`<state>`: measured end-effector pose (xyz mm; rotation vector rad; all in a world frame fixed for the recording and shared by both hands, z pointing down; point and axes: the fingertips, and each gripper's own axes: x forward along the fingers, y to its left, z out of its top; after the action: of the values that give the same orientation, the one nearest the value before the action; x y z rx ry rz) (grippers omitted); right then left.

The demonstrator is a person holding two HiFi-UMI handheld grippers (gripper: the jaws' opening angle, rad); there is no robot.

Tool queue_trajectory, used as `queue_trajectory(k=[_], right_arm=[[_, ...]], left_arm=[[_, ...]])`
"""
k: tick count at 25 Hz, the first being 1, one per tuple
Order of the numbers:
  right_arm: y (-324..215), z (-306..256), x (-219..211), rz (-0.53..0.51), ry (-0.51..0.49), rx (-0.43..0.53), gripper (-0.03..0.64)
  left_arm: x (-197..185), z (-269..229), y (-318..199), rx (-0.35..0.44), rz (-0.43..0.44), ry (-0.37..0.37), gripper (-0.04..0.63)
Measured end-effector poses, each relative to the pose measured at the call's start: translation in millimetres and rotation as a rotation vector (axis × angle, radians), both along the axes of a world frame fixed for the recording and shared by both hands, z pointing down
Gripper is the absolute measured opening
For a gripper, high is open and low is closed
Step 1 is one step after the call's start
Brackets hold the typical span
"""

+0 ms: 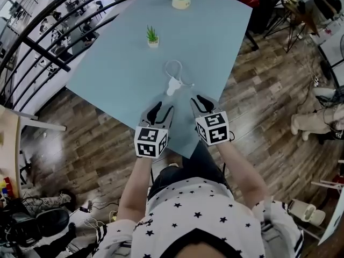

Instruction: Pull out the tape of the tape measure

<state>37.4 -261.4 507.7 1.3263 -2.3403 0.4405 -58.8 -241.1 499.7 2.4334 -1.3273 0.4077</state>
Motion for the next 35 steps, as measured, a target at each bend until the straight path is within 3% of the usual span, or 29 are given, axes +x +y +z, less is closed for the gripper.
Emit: queue_trajectory(k=[9, 22, 35], right_arm=[[61, -45, -9, 0.055, -0.100, 0.099, 0.077], [150, -86, -28, 0.034, -0.108, 0.210, 0.017], [198, -106, -40, 0.009, -0.159, 0.247, 0.008]], left_arm=[[-12, -28, 53, 0.028, -0.006, 0.034, 0.147], [-28, -54, 130, 0.082, 0.003, 0.033, 0.040], [-45, -72, 179, 0.105, -0.029, 0.070, 0.015]])
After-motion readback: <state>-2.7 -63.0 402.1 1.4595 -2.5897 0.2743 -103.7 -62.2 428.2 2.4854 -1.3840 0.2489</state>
